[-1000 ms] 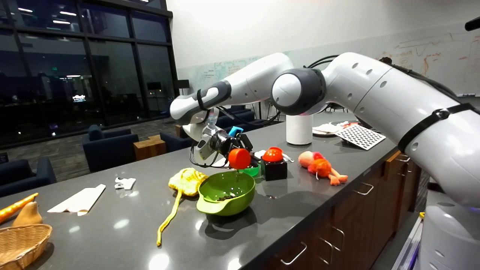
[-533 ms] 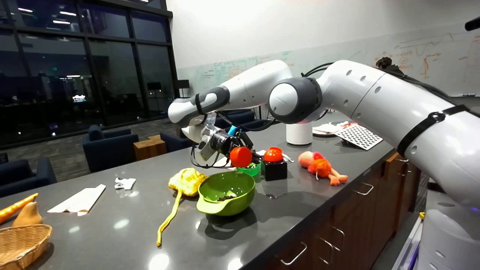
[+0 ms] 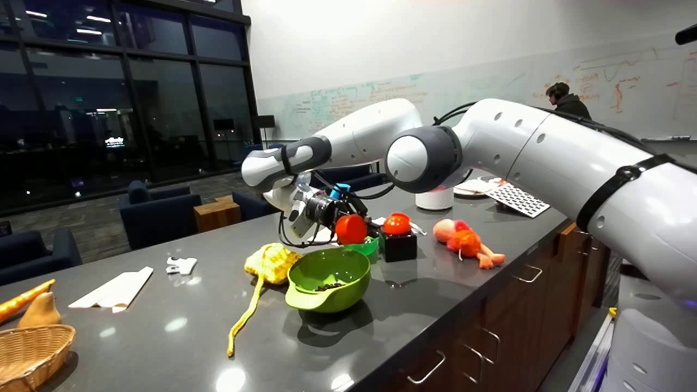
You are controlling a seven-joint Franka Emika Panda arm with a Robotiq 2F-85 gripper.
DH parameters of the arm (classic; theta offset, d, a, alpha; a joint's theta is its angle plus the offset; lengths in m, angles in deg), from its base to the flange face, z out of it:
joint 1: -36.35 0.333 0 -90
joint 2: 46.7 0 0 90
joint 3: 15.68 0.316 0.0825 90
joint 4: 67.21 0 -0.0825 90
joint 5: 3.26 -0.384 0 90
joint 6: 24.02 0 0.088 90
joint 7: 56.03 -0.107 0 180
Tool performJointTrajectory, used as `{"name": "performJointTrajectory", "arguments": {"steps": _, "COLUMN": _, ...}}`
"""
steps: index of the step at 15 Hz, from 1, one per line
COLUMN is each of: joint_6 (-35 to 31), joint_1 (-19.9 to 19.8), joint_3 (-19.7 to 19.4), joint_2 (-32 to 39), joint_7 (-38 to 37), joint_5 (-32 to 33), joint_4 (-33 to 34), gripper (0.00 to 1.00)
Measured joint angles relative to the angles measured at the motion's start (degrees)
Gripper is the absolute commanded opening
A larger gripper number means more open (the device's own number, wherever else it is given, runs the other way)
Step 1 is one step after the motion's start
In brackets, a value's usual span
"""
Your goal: Pour the contents from the red pot into the green bowl
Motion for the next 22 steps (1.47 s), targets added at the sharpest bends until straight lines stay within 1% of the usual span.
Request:
{"name": "performJointTrajectory", "arguments": {"steps": 10, "joint_6": 6.2, "joint_1": 2.3, "joint_3": 0.1, "joint_2": 4.4, "joint_7": 0.8, "joint_5": 7.3, "joint_4": 6.3, "gripper": 0.04}}
{"name": "performJointTrajectory", "arguments": {"steps": 17, "joint_6": 6.7, "joint_1": 3.1, "joint_3": 0.1, "joint_2": 5.1, "joint_7": 2.5, "joint_5": 11.0, "joint_4": 7.3, "gripper": 0.04}}
{"name": "performJointTrajectory", "arguments": {"steps": 22, "joint_6": 6.7, "joint_1": 3.1, "joint_3": -0.1, "joint_2": 5.7, "joint_7": 3.8, "joint_5": 12.2, "joint_4": 8.0, "gripper": 0.04}}
